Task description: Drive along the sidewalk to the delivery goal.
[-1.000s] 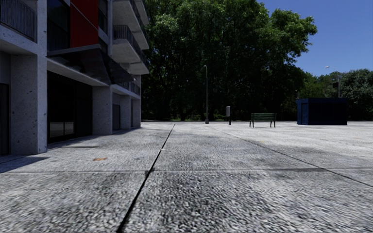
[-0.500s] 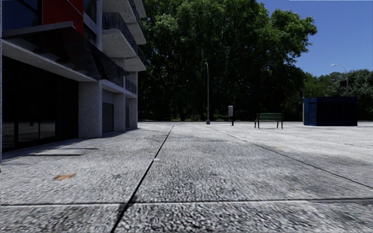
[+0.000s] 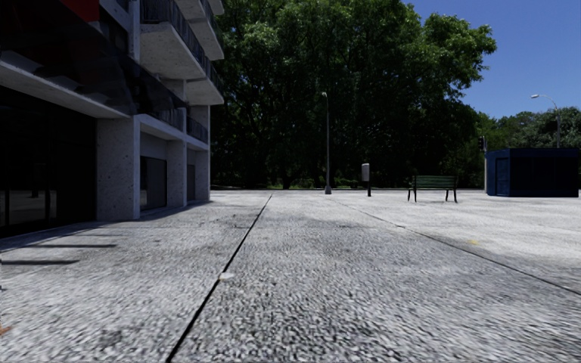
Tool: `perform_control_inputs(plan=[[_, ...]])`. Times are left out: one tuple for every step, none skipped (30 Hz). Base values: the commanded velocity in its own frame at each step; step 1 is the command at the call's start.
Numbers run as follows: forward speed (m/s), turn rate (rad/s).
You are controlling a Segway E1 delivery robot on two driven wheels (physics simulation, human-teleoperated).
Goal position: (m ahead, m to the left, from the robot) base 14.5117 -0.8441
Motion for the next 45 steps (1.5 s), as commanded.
perform_control_inputs(plan=[[2.0,0.0],[2.0,0.0],[2.0,0.0],[2.0,0.0],[2.0,0.0],[2.0,0.0],[2.0,0.0],[2.0,0.0],[2.0,0.0],[2.0,0.0],[2.0,0.0],[2.0,0.0],[2.0,0.0],[2.0,0.0],[2.0,0.0],[2.0,0.0],[2.0,0.0],[2.0,0.0],[2.0,0.0],[2.0,0.0],[2.0,0.0],[2.0,0.0],[2.0,0.0],[2.0,0.0],[2.0,0.0],[2.0,0.0],[2.0,0.0],[2.0,0.0],[2.0,0.0],[2.0,0.0],[2.0,0.0],[2.0,0.0],[2.0,0.0],[2.0,0.0],[2.0,0.0],[2.0,0.0],[2.0,0.0],[2.0,0.0],[2.0,0.0],[2.0,0.0],[2.0,0.0],[2.0,0.0],[2.0,0.0],[2.0,0.0],[2.0,0.0]])
